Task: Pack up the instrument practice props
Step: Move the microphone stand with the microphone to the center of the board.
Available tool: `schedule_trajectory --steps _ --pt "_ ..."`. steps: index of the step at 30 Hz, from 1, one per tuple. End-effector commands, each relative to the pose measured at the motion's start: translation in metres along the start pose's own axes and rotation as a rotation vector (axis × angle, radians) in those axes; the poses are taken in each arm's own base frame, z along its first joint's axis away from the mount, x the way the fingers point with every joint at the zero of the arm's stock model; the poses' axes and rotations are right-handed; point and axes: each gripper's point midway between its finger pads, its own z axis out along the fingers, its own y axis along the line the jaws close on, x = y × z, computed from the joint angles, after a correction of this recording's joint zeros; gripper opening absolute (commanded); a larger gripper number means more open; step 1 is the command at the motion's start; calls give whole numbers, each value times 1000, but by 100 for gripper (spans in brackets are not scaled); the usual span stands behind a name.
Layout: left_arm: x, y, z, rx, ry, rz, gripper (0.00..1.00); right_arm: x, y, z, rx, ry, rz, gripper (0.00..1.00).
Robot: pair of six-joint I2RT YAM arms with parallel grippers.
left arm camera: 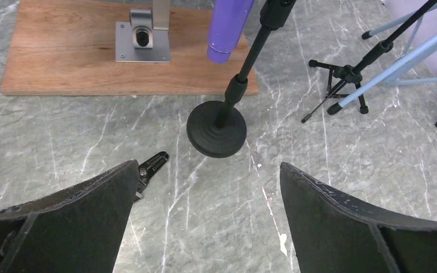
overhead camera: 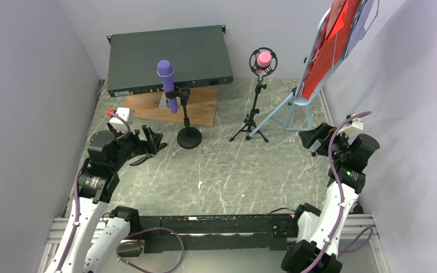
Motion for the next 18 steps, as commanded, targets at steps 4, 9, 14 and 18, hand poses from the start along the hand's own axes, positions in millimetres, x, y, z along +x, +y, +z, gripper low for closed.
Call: schedule_trajectory --steps 4,9,14,18 --pt "-6 -21 3 130 -16 0 99 -18 9 -2 -31 -47 -34 100" --pt "-5 -27 5 166 -7 -5 99 -10 15 0 -92 -27 -67 100" --pt "-1 -34 10 212 17 -21 99 17 36 -2 -307 20 -234 100" --pt "7 -47 17 300 70 -40 99 38 51 -8 -460 46 -344 100"
